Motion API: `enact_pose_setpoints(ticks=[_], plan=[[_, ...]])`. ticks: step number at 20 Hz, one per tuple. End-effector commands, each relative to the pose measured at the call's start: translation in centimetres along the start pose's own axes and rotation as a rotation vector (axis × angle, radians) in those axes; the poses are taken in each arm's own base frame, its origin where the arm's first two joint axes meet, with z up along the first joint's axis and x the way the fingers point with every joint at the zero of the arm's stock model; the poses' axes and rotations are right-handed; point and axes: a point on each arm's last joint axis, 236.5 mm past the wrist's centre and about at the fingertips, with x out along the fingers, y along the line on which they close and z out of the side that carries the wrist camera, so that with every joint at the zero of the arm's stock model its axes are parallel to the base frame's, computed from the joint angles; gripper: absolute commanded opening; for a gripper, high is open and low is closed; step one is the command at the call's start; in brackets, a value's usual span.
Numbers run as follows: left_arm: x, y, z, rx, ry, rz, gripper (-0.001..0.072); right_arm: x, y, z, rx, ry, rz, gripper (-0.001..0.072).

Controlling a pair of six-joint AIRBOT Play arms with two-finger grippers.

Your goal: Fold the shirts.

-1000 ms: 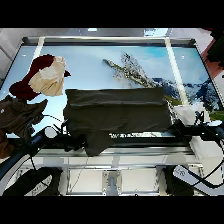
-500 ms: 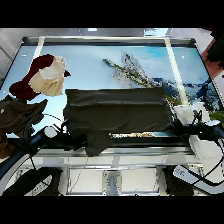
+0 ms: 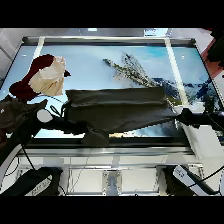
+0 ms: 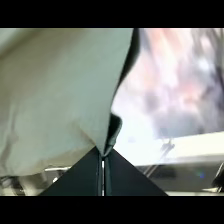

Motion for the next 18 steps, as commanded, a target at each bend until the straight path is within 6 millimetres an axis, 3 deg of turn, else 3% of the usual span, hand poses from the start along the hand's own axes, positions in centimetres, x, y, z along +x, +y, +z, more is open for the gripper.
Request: enact_pose_setpoints(ticks=[1,4,6,9,12,15,18], plan=[[-3.6,-3.5,4.6,0.092,-0.141,-0.031,0.0013,-2.4,1.8,1.8,-0.068,-0.043,0.006,0.0029],[-7.1,-4.8,11.2,0.14,-0.414,-0.005,0.0012,-2.0,2.7,2.8,-0.104,-0.08,0.0,0.0028],[-7.9,-2.7,13.7,0.088,-0.509,0.072,0.0011,-1.4,3.8,4.6,-0.139,-0.153,-0.006,0.0027],[-6.7,1.5,14.8,0.034,-0.489,0.186,0.0011,0.1,5.6,6.9,-0.188,-0.195,-0.008,0.0026],[-6.9,3.8,18.0,-0.023,-0.558,0.204,0.001,1.6,6.6,10.2,-0.169,-0.221,-0.005,0.0027],[-6.4,5.4,20.8,-0.034,-0.567,0.234,0.0011,3.3,7.2,13.9,-0.152,-0.241,0.003,0.0026],[-4.8,5.3,23.6,-0.003,-0.547,0.229,0.001,5.5,8.3,17.5,-0.151,-0.279,0.022,0.0026]])
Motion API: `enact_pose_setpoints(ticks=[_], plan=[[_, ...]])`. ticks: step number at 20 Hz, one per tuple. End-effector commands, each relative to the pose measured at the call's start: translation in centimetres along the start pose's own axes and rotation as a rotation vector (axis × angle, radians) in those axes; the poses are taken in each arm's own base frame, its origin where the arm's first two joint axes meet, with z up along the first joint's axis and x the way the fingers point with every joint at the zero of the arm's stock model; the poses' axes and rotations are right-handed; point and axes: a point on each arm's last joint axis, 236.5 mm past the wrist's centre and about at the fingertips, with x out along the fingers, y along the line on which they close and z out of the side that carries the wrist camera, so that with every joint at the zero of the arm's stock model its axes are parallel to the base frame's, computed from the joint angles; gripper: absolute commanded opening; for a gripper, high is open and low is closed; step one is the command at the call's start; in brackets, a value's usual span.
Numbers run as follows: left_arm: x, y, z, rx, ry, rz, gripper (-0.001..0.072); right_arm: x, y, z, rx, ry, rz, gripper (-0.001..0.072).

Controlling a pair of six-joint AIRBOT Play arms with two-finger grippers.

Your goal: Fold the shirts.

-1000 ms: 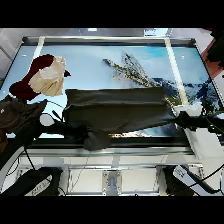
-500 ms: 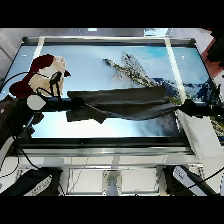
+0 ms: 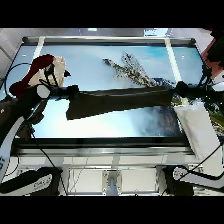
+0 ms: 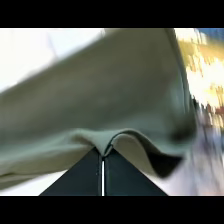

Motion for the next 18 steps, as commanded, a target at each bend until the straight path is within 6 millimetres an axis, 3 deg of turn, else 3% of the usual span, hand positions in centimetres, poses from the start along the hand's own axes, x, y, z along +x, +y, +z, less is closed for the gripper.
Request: enact_pose_setpoints(ticks=[1,4,7,10,12,13,15,16,18], plan=[[3.1,0.3,2.0,0.031,0.0,0.005,0.0011,4.1,0.8,3.8,-0.003,-0.055,0.009,0.0026],[5.9,1.3,1.5,0.023,0.033,0.024,0.0011,8.6,1.1,3.9,-0.019,-0.023,0.013,0.0027],[8.2,2.8,-0.6,0.012,0.104,0.052,0.0012,13.0,-0.2,2.1,-0.003,0.033,-0.004,0.0027],[9.5,3.6,-1.6,0.003,0.129,0.066,0.0013,15.5,-2.1,-0.4,0.022,0.109,-0.023,0.0027],[9.6,3.6,-1.4,0.001,0.121,0.065,0.0013,15.9,-2.5,-0.8,0.024,0.119,-0.029,0.0028],[9.6,3.4,-1.1,-0.006,0.11,0.06,0.0049,15.8,-2.4,-0.8,0.025,0.117,-0.028,0.0029],[9.6,3.1,-0.9,-0.024,0.103,0.047,0.0386,15.3,-2.2,-0.4,0.018,0.109,-0.024,0.0038],[9.6,2.9,-1.1,-0.038,0.109,0.039,0.0437,14.8,-2.0,0.0,0.017,0.101,-0.02,0.0109],[9.6,2.2,-1.4,-0.079,0.122,0.013,0.0437,13.0,-1.7,1.2,0.021,0.077,-0.009,0.034]])
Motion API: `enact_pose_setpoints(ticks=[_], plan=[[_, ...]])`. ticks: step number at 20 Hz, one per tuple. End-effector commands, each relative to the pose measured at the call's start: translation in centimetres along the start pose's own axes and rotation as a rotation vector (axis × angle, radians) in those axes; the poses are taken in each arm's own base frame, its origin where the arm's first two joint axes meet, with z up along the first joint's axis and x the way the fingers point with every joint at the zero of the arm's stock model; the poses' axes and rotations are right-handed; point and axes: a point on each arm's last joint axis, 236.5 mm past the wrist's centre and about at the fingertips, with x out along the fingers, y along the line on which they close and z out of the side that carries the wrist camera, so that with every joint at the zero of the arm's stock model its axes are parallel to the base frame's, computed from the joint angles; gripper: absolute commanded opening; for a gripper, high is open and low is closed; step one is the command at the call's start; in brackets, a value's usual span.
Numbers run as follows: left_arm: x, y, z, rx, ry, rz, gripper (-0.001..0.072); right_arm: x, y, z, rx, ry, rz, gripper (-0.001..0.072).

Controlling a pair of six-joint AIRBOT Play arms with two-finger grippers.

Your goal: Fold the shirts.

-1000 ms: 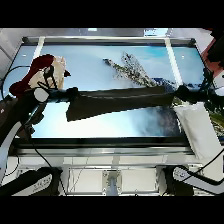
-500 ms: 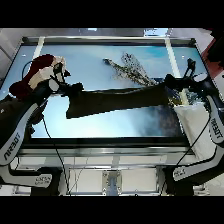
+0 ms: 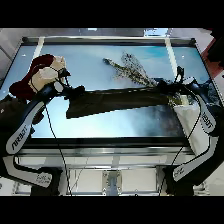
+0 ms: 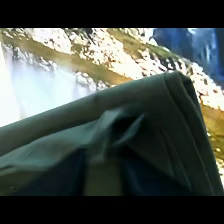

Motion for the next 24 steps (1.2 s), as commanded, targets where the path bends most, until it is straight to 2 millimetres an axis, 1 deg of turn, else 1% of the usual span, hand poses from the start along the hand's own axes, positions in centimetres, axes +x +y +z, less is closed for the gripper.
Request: enact_pose_setpoints(ticks=[1,3,5,6,7,9,10,11,12,13,15,17,21,24], plan=[[0.0,-1.1,-0.4,-0.067,0.018,-0.048,0.0437,-2.8,0.4,1.3,-0.001,-0.03,0.014,0.0353],[-0.3,-2.1,-0.4,-0.111,0.022,-0.084,0.0437,-5.7,0.1,3.0,-0.008,-0.083,0.013,0.0353],[-0.5,-3.0,-0.2,-0.156,0.022,-0.122,0.0437,-8.4,-1.3,4.5,0.017,-0.132,-0.002,0.0353],[-0.5,-3.4,-0.2,-0.154,0.021,-0.141,0.0437,-9.0,-2.2,4.4,0.047,-0.123,-0.001,0.0353],[-0.6,-4.0,0.0,-0.144,0.012,-0.166,0.0437,-9.1,-3.3,3.6,0.07,-0.088,-0.001,0.0353],[-1.0,-5.8,1.5,-0.111,-0.05,-0.241,0.0438,-8.5,-5.0,1.5,0.106,0.006,0.011,0.0354],[-1.3,-7.0,2.7,-0.08,-0.107,-0.286,0.0438,-8.0,-5.8,0.3,0.11,0.054,0.019,0.0409],[-1.6,-8.4,3.7,-0.036,-0.166,-0.326,0.0438,-7.4,-6.5,-0.6,0.12,0.089,0.023,0.0513],[-1.9,-9.6,4.4,0.017,-0.22,-0.349,0.0438,-6.7,-7.1,-1.4,0.133,0.117,0.025,0.0553],[-2.1,-10.9,4.8,0.072,-0.27,-0.364,0.0438,-5.9,-7.5,-1.9,0.129,0.134,0.026,0.0553],[-2.1,-13.0,4.8,0.17,-0.333,-0.359,0.0438,-4.6,-7.8,-2.5,0.145,0.152,0.044,0.0553],[-1.8,-14.2,4.5,0.248,-0.381,-0.321,0.0437,-3.6,-7.7,-2.8,0.158,0.158,0.072,0.0553],[-1.7,-15.9,3.4,0.297,-0.38,-0.33,0.0436,-2.6,-6.1,-2.6,0.169,0.147,0.14,0.0541],[-1.6,-16.6,2.5,0.31,-0.353,-0.356,0.0436,-1.4,-4.7,-3.5,0.136,0.177,0.142,0.054]])
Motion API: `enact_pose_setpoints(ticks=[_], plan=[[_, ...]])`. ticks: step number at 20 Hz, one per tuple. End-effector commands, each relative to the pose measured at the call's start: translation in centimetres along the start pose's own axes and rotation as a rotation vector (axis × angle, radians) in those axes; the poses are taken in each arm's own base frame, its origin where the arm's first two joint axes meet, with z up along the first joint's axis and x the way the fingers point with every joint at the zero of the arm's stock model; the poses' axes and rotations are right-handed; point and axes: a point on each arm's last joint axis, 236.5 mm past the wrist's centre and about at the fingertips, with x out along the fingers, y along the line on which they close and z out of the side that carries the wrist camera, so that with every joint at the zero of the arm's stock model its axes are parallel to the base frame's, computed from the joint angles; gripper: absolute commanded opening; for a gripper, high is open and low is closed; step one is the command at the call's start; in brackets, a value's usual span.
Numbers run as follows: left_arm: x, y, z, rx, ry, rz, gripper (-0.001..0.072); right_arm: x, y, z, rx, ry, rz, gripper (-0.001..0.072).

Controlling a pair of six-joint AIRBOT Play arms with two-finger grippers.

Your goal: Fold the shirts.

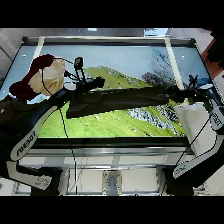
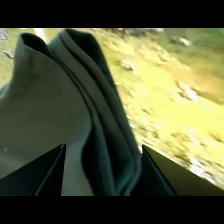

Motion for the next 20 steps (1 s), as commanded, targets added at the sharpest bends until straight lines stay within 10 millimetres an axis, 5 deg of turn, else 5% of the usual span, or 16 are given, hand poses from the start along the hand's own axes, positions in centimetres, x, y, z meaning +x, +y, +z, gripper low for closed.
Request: enact_pose_setpoints(ticks=[1,5,8,13,17,20], plan=[[0.2,-1.3,-0.6,0.028,0.014,-0.028,0.0436,1.8,1.4,-1.1,-0.032,0.038,0.012,0.0536],[0.1,-2.7,-1.7,0.03,0.055,-0.08,0.0412,3.2,3.3,-2.2,-0.075,0.072,0.02,0.0301],[-0.1,-3.7,-2.5,0.025,0.092,-0.124,0.0011,3.3,5.1,-3.1,-0.072,0.101,0.073,0.0034],[-0.7,-4.9,-5.3,-0.213,0.231,-0.152,0.001,-0.9,13.6,-2.4,-0.151,0.062,0.337,0.0029],[-0.9,-1.8,-9.5,-0.229,0.384,-0.015,0.001,-5.9,21.3,-2.3,-0.297,0.067,0.42,0.0029],[-0.9,-0.2,-12.7,-0.252,0.485,0.042,0.001,-7.6,28.0,-3.2,-0.398,0.068,0.465,0.0028]])
